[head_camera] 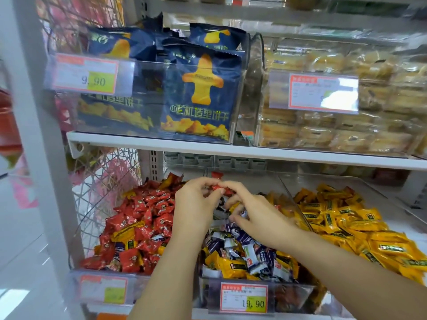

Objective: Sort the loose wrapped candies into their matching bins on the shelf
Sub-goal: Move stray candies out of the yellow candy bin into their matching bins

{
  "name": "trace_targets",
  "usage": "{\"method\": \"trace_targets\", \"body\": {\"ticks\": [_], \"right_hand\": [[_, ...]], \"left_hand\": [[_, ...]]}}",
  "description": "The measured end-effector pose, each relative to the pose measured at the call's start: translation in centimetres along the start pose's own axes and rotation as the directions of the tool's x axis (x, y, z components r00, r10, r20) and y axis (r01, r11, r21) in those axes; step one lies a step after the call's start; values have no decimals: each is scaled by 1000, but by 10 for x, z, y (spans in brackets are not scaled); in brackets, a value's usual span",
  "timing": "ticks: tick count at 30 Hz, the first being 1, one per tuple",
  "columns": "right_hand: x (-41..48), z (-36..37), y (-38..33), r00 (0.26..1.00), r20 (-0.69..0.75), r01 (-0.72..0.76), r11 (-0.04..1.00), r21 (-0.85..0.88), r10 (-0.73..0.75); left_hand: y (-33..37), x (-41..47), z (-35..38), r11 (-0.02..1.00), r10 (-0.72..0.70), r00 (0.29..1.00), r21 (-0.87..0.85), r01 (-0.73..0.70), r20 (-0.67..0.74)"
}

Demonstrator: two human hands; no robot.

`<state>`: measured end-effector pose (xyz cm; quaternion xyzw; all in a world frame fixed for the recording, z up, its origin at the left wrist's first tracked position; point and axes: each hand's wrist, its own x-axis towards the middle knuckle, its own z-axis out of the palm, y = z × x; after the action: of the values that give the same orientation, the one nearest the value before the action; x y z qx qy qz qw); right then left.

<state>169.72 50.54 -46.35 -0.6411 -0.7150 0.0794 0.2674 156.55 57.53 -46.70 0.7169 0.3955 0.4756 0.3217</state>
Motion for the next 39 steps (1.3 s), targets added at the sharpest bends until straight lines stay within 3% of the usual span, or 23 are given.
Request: {"method": "trace_targets", "body": {"ticks": [5, 9, 13, 15, 19, 23, 33, 39], "right_hand": [[3, -2, 1, 998, -56, 0, 1000, -8, 0], [4, -5, -1, 999, -26, -19, 1000, -4, 19], [1, -6, -4, 1000, -16, -15, 1000, -19, 15], [-3, -8, -2, 1000, -20, -20, 1000, -21, 20], [-17, -19, 7, 998, -38, -46, 996, -74, 43], [-39, -38, 24, 993, -102, -78, 989, -123, 65], [-84, -98, 130, 927, -262, -328, 921, -211, 270], [-86, -114, 170, 886, -193, -460, 851, -253, 422]], "left_hand": [[-14, 1, -19, 998, -70, 986, -8, 70, -152], [-34, 0, -41, 985, -107, 951, 99, 141, -291], [-37, -3, -41, 934, -127, 971, 307, 185, -201], [-30, -3, -36, 935, -35, 983, 340, 97, -183], [-8, -6, -13, 949, 210, 975, 256, -187, -69], [15, -14, 28, 947, 282, 957, 139, -290, 73], [29, -14, 121, 972, 189, 922, 66, -224, 337], [27, -5, 138, 989, 142, 907, -23, -145, 396]]}}
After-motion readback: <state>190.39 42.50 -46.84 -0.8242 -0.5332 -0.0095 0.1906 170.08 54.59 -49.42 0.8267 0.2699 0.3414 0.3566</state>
